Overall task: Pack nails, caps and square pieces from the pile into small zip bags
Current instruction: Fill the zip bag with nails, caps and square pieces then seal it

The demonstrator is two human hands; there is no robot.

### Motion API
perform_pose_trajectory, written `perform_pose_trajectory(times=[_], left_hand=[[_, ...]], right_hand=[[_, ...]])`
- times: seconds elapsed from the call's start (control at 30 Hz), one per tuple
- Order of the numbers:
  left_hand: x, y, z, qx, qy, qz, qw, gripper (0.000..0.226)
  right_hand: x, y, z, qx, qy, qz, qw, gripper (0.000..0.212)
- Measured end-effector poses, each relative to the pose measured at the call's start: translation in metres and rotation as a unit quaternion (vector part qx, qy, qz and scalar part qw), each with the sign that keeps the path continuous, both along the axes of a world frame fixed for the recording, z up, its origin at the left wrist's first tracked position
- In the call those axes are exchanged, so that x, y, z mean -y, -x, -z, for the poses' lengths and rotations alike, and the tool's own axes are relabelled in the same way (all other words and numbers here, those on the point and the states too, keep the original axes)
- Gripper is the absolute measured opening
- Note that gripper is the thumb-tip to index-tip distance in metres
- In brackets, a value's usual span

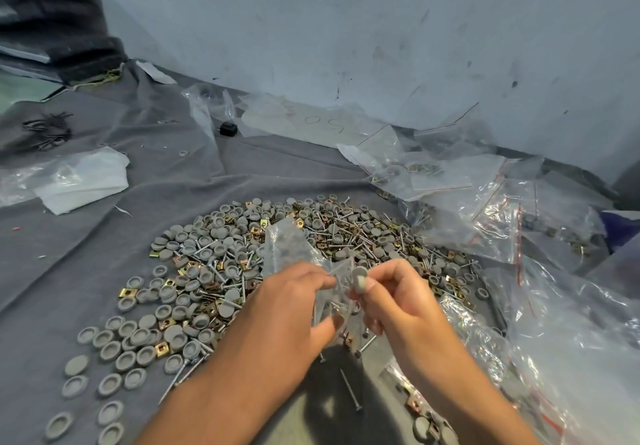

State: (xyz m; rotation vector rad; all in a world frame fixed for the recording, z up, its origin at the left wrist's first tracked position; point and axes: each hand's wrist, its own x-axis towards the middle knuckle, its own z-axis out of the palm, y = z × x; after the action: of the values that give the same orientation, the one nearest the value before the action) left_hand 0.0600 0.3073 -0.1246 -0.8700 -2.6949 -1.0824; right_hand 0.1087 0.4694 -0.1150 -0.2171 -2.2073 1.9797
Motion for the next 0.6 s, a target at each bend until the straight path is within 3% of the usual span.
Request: perform_pose_trajectory(times=[0.07,0.2,0.3,0.6], left_hand=[[-0.001,-0.001,-0.001,0.006,-0.002,0.001,1.0,0.05],[-0.003,-0.004,-0.002,0.001,0.0,0.0,1.0,0.05],[-0.004,-0.005,-0.002,0.002,-0.001,-0.001,1.0,0.05],[-0.002,-0.004,-0.001,0.006,-0.004,-0.001,1.0,0.051]], right_hand=[[0.001,-0.006,0.005,-0.027,-0.163,-0.012,0.986,0.007],[0.006,-0.007,0.013,-0.067,-0.322,0.042,0.944,0.021],[0.004,-0.006,0.014,-0.078,-0.35,0.061,0.932,0.027],[0.004,-0.008,0.007,-0.042,-0.34,0.034,0.939,0.018]])
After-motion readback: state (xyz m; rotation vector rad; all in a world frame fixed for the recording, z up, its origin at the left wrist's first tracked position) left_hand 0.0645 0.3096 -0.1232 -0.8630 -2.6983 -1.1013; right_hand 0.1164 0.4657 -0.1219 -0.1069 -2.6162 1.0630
